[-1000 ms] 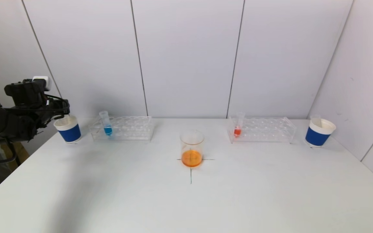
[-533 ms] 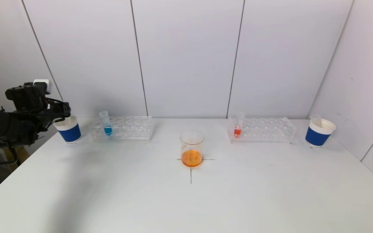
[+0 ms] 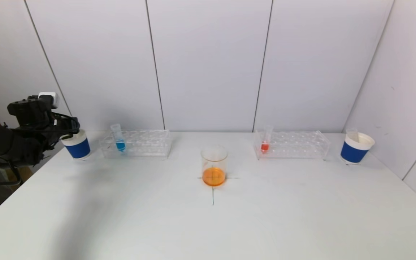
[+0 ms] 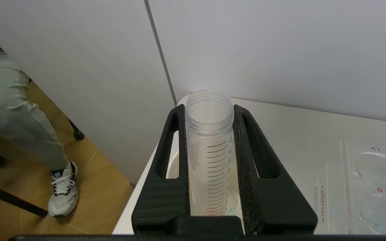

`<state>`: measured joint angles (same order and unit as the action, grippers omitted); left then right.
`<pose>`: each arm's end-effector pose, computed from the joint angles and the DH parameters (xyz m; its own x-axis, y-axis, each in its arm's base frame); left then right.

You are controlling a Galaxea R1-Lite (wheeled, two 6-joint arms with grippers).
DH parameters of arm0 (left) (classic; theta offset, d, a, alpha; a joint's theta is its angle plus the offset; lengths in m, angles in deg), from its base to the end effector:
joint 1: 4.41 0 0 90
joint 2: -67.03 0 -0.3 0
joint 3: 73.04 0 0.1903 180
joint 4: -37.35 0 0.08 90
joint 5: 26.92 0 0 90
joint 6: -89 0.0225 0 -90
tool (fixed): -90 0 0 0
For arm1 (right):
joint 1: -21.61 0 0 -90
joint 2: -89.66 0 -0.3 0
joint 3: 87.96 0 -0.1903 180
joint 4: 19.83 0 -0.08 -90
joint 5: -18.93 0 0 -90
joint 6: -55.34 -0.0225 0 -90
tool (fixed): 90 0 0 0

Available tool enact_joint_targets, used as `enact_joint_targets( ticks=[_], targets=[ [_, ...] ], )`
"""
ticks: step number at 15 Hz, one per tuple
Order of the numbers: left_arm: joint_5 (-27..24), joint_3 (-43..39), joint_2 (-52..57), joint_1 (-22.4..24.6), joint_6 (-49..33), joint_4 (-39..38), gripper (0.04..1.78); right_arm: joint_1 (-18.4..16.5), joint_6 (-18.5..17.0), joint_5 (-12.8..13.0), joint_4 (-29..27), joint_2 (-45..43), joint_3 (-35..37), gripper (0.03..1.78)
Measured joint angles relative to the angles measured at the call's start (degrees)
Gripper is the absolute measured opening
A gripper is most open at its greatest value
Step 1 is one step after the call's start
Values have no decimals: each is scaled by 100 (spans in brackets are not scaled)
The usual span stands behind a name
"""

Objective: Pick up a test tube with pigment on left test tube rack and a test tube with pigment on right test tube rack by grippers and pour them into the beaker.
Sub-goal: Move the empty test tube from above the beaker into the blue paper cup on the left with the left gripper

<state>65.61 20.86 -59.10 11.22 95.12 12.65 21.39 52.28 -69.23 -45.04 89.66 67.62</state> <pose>0.4229 0.1194 0.1274 0.9419 0.3094 -0.1309 -0.2961 0.9486 0.1114 -0.0242 -0.0006 0.0773 0.9993 -0.0359 -0.0138 0.0366 0.9979 0.0529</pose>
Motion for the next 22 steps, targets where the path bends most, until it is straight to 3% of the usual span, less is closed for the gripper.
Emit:
enact_joint_targets(
  ticks=[15, 18, 22],
  targets=[
    [-13, -22, 11, -11, -9, 2, 47, 0, 0, 0, 0, 0, 0, 176],
    [-21, -69, 12, -9, -4, 0, 72, 1, 1, 0, 0, 0, 0, 176],
    [-18, -98, 17, -6, -6, -5, 136, 1, 0, -2, 0, 0, 0, 176]
  ],
)
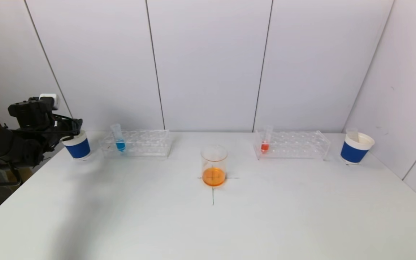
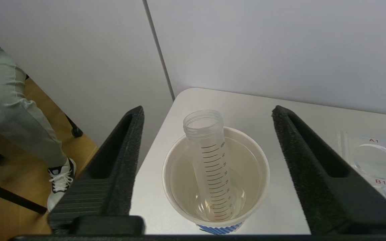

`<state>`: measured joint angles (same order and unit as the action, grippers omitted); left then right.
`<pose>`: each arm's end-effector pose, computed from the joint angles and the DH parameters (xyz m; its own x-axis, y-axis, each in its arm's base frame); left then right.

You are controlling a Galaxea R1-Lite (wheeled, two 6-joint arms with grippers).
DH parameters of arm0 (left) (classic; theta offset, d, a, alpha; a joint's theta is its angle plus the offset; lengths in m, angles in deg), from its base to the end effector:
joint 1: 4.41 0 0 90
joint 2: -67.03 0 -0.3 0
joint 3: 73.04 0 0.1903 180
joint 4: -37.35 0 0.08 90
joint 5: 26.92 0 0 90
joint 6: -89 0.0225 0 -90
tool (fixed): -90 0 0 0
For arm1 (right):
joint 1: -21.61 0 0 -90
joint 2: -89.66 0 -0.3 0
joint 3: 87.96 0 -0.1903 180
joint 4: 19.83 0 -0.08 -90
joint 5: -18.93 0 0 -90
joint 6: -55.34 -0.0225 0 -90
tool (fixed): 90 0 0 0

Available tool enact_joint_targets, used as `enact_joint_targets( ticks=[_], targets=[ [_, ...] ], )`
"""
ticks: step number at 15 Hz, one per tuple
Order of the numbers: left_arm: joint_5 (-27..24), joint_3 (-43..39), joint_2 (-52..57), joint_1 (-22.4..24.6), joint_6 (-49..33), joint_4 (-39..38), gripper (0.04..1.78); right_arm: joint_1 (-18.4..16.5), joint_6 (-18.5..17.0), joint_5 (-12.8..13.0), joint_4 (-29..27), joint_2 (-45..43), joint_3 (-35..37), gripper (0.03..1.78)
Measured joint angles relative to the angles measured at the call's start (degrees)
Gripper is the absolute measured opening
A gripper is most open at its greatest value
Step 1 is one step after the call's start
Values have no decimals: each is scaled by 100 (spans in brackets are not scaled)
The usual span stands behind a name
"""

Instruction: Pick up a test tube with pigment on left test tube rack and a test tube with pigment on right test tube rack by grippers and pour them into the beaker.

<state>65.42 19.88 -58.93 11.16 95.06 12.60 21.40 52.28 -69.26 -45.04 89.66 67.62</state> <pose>0.4208 0.1182 0.1243 0.9415 0.3047 -0.1441 -0.2907 0.9504 0.1103 -0.0242 -0.0006 0.0773 0.9993 -0.0352 -0.0138 0.0359 0.9980 0.0529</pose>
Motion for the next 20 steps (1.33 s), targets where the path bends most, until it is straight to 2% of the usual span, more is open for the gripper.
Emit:
enact_joint_targets(
  ticks=[2, 5, 9, 12, 17, 20],
  targets=[
    [0, -5, 0, 0, 0, -4, 159, 0, 0, 0, 0, 0, 0, 176],
    [-9, -5, 20, -2, -2, -1, 176, -1, 0, 2, 0, 0, -2, 176],
    [-45, -77, 168, -30, 16, 0, 176, 0, 1, 2, 0, 0, 0, 176],
    [-111, -413, 584, -247, 5, 2, 176, -1, 0, 2, 0, 0, 0, 176],
    [-116, -1435, 1725, -730, -9, 2, 176, -1, 0, 2, 0, 0, 0, 176],
    [-129, -2193, 2665, -852, 0, 27, 176, -1, 0, 2, 2, 0, 0, 176]
  ],
)
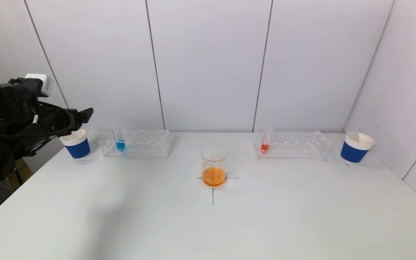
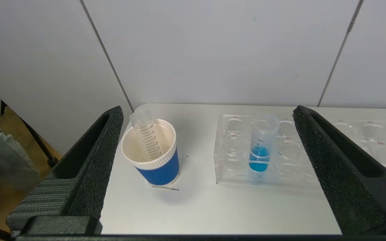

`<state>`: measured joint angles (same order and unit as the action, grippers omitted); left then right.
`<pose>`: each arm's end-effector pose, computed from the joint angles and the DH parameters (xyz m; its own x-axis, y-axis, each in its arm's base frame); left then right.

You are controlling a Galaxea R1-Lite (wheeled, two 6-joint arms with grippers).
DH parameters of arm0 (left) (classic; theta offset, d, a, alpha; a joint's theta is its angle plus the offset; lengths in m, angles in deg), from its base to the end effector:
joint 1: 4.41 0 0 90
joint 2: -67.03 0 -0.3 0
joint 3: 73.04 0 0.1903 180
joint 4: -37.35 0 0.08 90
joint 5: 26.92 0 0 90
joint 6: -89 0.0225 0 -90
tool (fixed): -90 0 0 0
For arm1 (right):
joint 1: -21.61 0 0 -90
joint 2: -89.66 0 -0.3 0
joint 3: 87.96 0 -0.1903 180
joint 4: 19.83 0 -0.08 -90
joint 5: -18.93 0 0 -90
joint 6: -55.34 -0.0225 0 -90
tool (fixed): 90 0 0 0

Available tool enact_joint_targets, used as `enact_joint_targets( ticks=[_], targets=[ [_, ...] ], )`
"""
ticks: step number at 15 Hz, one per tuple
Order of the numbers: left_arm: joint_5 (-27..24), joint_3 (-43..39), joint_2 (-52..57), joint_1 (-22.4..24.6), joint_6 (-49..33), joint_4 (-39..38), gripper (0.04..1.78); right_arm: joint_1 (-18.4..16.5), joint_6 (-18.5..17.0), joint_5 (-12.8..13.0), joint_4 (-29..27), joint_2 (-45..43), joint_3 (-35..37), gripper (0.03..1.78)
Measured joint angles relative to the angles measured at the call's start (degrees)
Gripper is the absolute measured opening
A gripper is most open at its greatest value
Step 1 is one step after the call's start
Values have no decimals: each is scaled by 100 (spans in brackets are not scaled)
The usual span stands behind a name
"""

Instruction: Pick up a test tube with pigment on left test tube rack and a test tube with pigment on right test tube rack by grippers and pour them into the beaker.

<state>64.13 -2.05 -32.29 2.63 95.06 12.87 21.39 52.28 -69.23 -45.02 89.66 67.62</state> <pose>0.3159 0.0394 0.1989 0.9878 0.1405 -0.0671 -0.1329 0.9854 0.1066 -0.0242 -0.0006 0.0773 0.9993 -0.0359 -0.0134 0.0366 0.9979 0.0529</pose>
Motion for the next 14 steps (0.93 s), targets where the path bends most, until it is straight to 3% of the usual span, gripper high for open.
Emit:
enact_joint_targets(
  ticks=[7, 14],
  targets=[
    [-440, -1985, 2647, -104, 0, 352, 176, 1, 0, -2, -2, 0, 0, 176],
    [-1139, -2895, 5235, -171, -369, 2052, 176, 0, 1, 0, -2, 0, 0, 176]
  ],
)
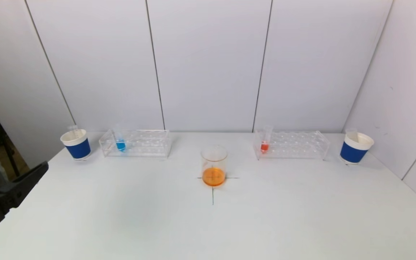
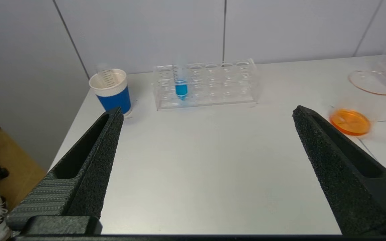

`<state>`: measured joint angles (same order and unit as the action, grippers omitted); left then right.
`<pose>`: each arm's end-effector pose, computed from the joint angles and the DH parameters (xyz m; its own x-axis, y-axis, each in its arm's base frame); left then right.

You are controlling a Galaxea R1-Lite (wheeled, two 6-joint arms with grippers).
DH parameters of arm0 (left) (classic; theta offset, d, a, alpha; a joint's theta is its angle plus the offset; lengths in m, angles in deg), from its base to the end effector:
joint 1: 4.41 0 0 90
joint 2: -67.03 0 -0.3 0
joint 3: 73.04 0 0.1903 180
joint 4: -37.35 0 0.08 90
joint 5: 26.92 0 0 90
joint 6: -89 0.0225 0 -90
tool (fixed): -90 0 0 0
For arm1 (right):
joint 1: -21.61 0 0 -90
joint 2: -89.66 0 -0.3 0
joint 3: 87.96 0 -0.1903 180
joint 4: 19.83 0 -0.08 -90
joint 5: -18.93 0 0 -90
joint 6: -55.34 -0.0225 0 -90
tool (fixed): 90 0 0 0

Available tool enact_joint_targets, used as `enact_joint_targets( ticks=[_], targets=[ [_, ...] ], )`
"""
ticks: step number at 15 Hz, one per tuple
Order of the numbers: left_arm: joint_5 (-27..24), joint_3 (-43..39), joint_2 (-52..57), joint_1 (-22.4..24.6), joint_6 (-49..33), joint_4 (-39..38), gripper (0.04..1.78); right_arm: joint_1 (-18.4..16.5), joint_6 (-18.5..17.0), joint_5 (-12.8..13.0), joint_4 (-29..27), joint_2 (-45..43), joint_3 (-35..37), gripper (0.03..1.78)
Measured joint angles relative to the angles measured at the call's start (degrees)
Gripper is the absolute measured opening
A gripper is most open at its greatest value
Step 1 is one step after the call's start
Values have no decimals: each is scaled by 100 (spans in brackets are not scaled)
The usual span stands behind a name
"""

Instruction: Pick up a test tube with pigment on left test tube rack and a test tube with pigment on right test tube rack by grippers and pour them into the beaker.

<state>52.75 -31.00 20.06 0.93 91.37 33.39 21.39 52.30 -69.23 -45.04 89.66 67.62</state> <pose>0.0870 0.0041 0.2012 0.9961 -0.0870 -0.0167 0.0876 0.9954 0.0383 -0.0242 -0.0006 0.0773 0.9993 -0.0359 -0.0138 0.0366 0.9979 0.0526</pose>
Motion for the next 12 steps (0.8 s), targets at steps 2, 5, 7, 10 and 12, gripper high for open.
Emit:
enact_joint_targets(
  ticks=[2, 5, 7, 10, 12],
  targets=[
    [-289, -63, 762, 0, -239, 678, 176, 0, -1, 0, 0, 0, 0, 176],
    [-466, -68, 1936, -17, -443, 1871, 176, 1, 0, 2, 0, 0, 0, 176],
    [-468, -49, 2622, -105, -490, 2634, 176, 0, 0, 0, 0, 0, 0, 176],
    [-422, 45, 3339, -322, -578, 3334, 176, -2, -1, 0, 2, 0, 0, 176],
    [-405, 117, 3768, -416, -578, 3892, 176, 0, -1, 0, 0, 0, 0, 176]
  ],
)
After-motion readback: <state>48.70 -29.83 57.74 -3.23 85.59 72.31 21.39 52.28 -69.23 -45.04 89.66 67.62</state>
